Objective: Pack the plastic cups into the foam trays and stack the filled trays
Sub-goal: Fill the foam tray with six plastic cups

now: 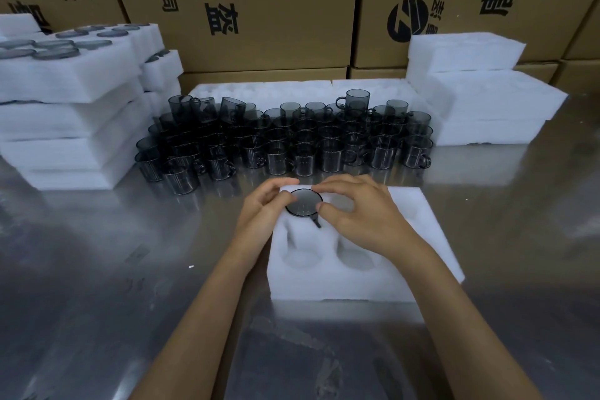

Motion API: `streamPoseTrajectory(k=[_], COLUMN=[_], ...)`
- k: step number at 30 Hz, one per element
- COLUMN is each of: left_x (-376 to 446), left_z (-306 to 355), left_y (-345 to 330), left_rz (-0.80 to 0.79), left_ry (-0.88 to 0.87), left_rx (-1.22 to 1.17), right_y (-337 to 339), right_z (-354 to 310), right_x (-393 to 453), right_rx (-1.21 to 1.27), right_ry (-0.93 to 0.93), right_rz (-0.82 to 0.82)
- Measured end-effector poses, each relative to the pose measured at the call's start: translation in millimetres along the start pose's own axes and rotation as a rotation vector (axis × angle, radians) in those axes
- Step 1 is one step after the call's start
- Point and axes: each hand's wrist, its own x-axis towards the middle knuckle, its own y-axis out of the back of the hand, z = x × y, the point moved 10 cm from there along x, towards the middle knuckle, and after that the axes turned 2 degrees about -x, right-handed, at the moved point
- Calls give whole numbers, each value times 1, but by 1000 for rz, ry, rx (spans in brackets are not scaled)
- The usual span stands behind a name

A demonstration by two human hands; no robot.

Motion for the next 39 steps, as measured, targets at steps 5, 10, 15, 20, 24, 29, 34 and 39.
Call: streamPoseTrajectory(k=[5, 10, 15, 20, 24, 29, 34, 39], left_x=[6, 20, 39, 48, 55, 60, 59, 57], left_z=[1, -8, -9, -14, -14, -17, -17, -14], left_y=[3, 8, 13, 15, 11, 10, 7, 8], left_rz=[54, 103, 176, 198, 184, 193, 177, 170], left_ry=[-63, -16, -17, -45, -48, -27, -4, -1], left_rx=[10, -7, 67, 57, 64, 37, 31, 38], right_y=[1, 31, 51, 50, 56, 52, 48, 65], right_z=[12, 34, 62, 103, 118, 126, 127, 89], right_x=[6, 57, 122, 157, 186, 220, 223, 191], right_rx=[360, 333, 92, -233, -230, -181, -128, 63], right_ry=[-162, -272, -330, -407, -396, -357, -341, -160], right_rz=[-71, -8, 34, 105, 162, 133, 260, 413])
